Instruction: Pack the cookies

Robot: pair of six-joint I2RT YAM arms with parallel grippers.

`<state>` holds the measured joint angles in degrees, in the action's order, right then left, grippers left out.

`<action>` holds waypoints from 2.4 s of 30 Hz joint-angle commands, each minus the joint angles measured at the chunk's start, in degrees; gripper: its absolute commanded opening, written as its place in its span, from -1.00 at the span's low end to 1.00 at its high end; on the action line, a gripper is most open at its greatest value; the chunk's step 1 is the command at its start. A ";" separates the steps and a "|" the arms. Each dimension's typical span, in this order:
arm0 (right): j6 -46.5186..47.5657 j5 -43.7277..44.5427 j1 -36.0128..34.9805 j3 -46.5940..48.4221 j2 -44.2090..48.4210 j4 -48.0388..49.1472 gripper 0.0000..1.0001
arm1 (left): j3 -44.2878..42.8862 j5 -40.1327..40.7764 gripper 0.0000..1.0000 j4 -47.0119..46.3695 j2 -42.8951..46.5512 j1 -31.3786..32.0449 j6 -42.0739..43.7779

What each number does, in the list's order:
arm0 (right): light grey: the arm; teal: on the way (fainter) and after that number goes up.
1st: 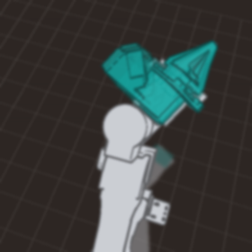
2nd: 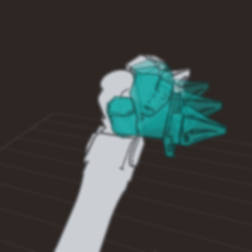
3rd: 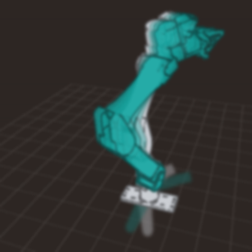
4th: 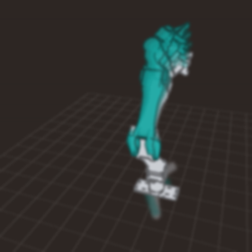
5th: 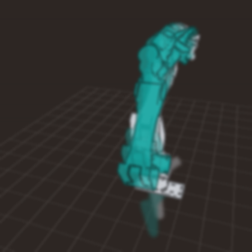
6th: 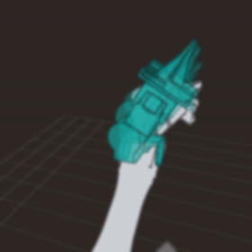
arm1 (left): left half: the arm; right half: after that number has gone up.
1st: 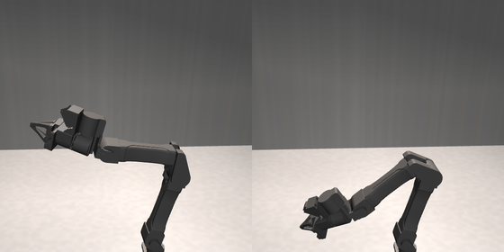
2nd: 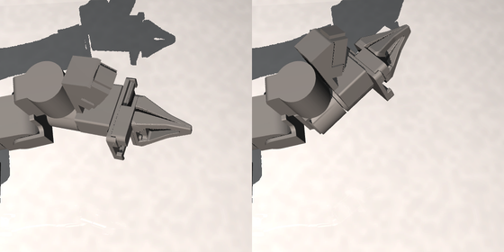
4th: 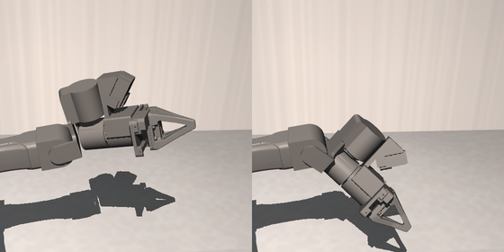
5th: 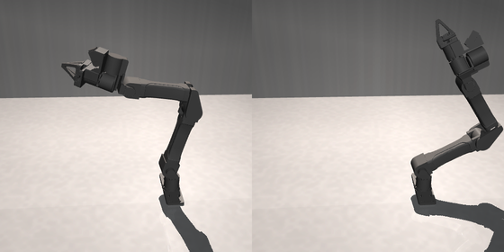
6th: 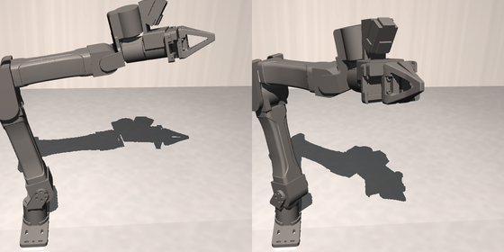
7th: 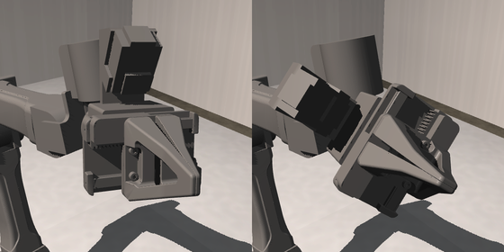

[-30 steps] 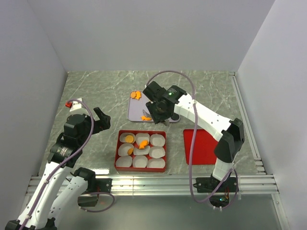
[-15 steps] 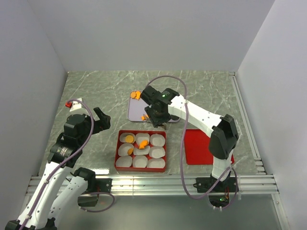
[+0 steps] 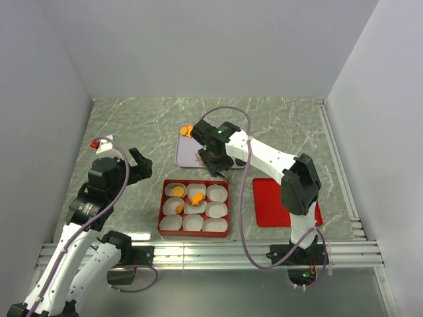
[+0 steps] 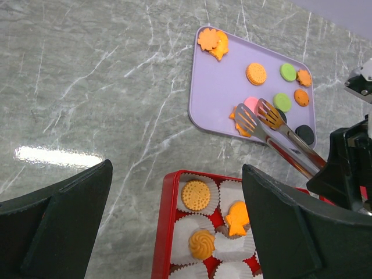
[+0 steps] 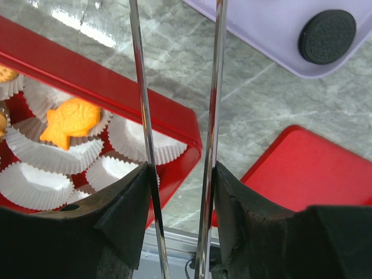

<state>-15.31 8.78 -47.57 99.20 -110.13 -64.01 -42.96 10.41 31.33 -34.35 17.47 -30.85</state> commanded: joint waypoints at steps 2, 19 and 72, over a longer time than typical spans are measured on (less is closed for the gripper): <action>0.63 -0.16 0.55 3.55 -0.96 0.46 -0.03 | -0.63 1.01 0.99 -0.40 0.07 0.19 -0.09; -1.39 -0.69 0.64 5.38 2.20 -2.35 -0.46 | -0.63 1.28 0.99 -0.39 0.07 0.19 -0.09; -0.16 -6.23 0.81 10.75 -5.19 -2.53 -0.01 | -0.72 1.80 0.99 -0.13 0.33 0.19 -0.26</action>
<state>-15.99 3.11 -47.07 107.77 -115.20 -67.13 -42.96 11.49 31.57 -34.22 17.47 -30.89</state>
